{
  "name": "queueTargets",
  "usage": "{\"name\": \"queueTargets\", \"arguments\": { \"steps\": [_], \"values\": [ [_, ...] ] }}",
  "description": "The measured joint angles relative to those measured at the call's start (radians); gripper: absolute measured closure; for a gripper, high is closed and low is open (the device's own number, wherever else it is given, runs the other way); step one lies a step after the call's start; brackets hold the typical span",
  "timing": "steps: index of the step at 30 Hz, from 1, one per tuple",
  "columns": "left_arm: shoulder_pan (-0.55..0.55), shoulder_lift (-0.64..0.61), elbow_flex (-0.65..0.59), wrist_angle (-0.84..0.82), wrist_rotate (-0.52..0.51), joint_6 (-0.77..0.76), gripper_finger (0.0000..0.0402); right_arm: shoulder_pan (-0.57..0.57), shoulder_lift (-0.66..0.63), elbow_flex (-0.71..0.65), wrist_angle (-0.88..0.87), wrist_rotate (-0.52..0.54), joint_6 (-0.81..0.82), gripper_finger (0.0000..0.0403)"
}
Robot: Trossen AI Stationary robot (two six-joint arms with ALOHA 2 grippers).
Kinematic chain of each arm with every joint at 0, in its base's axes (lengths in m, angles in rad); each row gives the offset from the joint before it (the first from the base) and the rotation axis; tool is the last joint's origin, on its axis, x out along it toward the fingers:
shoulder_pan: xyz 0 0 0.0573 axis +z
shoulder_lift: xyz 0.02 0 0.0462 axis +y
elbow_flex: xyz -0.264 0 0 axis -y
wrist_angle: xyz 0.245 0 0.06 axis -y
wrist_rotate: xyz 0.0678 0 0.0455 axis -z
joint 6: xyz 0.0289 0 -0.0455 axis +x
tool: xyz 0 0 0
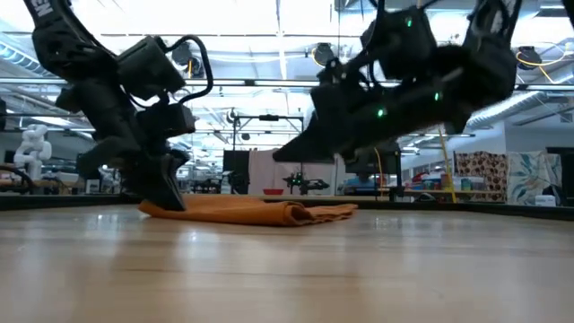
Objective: Roll towel
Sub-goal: Roll the brown towel
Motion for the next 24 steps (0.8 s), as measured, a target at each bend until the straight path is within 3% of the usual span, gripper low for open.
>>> {"name": "queueTargets", "arguments": {
  "steps": [7, 13, 16, 19, 24],
  "values": [
    [0.060, -0.080, 0.044, -0.001, 0.003, -0.022, 0.0388, -0.025, -0.056, -0.002, -0.210, 0.084, -0.075, 0.0403],
    [-0.001, -0.119, 0.042, 0.076, 0.006, -0.210, 0.0388, -0.045, 0.064, -0.002, -0.179, 0.081, 0.067, 0.0403],
    [-0.077, -0.087, 0.034, 0.188, 0.009, -0.269, 0.0388, -0.030, 0.134, 0.001, -0.101, 0.087, 0.185, 0.0403],
    [-0.146, -0.051, 0.030, 0.185, 0.001, -0.307, 0.0388, 0.008, 0.186, 0.004, -0.022, 0.104, 0.279, 0.0403],
    [-0.204, 0.016, 0.030, 0.048, -0.176, -0.357, 0.0388, 0.089, 0.210, 0.023, -0.008, 0.193, 0.333, 0.0403]
  ]
}}
